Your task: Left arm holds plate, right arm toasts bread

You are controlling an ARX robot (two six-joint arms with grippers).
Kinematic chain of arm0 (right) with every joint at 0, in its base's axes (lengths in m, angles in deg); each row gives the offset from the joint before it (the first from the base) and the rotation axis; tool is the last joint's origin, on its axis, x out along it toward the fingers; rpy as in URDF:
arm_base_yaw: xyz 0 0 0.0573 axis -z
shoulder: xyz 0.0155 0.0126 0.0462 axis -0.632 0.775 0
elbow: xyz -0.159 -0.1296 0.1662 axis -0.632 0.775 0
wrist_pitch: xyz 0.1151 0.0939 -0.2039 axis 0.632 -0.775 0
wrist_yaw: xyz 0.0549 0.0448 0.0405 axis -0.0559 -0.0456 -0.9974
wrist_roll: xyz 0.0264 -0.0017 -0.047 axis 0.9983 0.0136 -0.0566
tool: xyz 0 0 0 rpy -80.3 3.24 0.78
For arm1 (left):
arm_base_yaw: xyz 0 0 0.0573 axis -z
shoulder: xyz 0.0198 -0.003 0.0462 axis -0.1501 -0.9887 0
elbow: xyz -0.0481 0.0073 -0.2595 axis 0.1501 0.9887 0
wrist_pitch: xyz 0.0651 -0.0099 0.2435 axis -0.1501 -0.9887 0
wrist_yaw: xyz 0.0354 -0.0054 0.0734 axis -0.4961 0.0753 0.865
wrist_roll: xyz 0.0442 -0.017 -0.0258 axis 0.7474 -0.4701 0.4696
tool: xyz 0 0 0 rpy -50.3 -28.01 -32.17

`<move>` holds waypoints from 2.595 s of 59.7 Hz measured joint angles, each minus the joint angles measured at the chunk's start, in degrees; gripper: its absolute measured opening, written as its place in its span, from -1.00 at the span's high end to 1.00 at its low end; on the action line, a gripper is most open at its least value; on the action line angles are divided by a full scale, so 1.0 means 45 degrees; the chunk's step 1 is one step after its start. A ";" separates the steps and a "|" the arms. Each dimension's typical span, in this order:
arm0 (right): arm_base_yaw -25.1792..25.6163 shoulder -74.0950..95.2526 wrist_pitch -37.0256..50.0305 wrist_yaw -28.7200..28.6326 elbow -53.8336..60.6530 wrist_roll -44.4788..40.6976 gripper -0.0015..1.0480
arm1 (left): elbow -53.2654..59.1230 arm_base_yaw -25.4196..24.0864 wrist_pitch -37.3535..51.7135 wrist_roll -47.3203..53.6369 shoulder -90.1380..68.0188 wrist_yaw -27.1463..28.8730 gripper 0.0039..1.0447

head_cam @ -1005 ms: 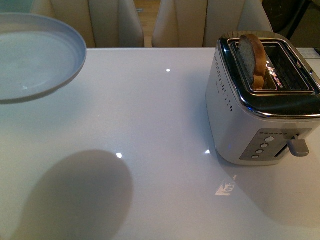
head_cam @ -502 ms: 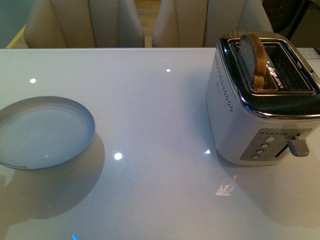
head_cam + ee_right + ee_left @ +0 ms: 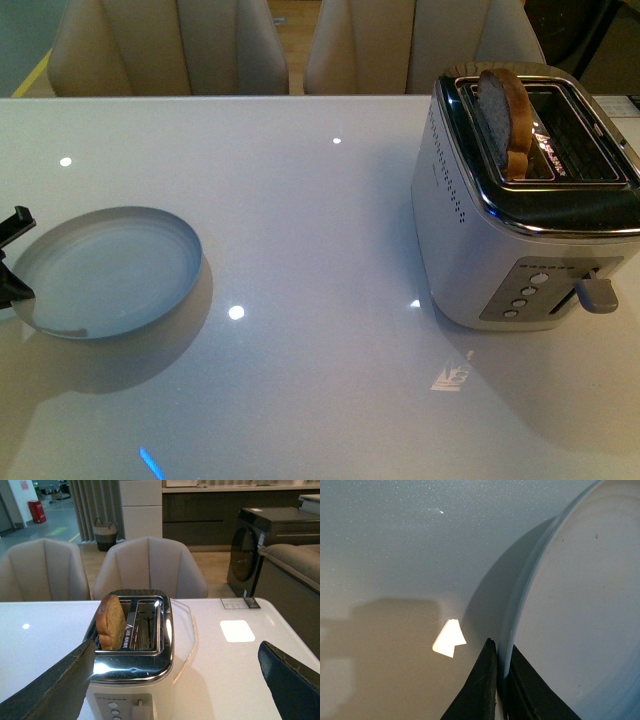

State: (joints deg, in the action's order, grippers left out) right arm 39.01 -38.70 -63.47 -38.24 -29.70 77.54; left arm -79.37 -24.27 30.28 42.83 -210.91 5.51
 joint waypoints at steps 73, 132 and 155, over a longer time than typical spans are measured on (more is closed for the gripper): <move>0.0000 0.0000 0.0000 0.0000 0.0000 0.0005 -0.83 | 0.2050 -0.0641 0.1904 -0.1860 0.4527 -0.0369 -0.87; 0.0000 0.0000 0.0000 -0.0005 0.0000 0.0000 -0.83 | 0.7703 0.5115 0.6878 0.3011 1.5086 0.4906 -0.25; 0.0000 0.0000 0.0000 -0.0015 0.0000 0.0000 -0.83 | 1.1137 0.3910 0.8981 0.4046 1.7884 0.3483 0.95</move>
State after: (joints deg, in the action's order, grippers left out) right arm 39.01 -38.70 -63.47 -38.31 -29.70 77.54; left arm -29.26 -6.68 70.69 61.04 -130.43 21.18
